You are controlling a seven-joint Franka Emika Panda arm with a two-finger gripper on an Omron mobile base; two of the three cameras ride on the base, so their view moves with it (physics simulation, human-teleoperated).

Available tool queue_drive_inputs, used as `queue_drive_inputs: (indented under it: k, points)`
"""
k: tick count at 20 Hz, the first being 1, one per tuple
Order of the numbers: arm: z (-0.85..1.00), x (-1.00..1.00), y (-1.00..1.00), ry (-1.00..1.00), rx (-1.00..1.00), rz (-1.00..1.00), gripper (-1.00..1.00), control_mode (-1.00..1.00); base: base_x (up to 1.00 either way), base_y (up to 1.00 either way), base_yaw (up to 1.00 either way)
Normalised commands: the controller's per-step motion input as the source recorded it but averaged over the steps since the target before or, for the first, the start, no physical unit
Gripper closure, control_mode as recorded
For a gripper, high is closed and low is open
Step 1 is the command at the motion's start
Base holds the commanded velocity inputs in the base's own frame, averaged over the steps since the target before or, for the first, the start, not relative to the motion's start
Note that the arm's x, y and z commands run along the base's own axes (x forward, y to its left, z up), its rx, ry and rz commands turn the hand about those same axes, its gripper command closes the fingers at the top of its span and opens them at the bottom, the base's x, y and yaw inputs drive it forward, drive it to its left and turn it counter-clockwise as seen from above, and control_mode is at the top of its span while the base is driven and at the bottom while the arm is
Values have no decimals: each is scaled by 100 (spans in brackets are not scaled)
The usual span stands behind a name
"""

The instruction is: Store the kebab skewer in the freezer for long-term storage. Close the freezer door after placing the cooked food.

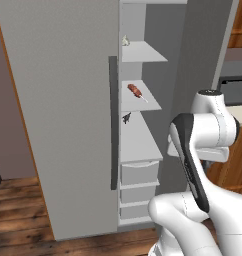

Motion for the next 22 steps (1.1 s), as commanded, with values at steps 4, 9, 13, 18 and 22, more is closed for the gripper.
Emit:
queue_drive_inputs:
  k: [4, 9, 13, 18, 22]
  points:
    - [0, 1, -18, -10, 0, 12, -100, -100, 0, 0, 0]
    - [0, 5, -59, -16, 0, 14, -100, -100, 0, 0, 0]
    - [0, 8, -85, -11, 3, 18, -100, -100, 0, 0, 0]
    - [0, 6, -86, -11, 21, 13, -100, -100, 0, 0, 0]
    - [0, 4, -40, -6, 14, 7, -100, -100, 0, 0, 0]
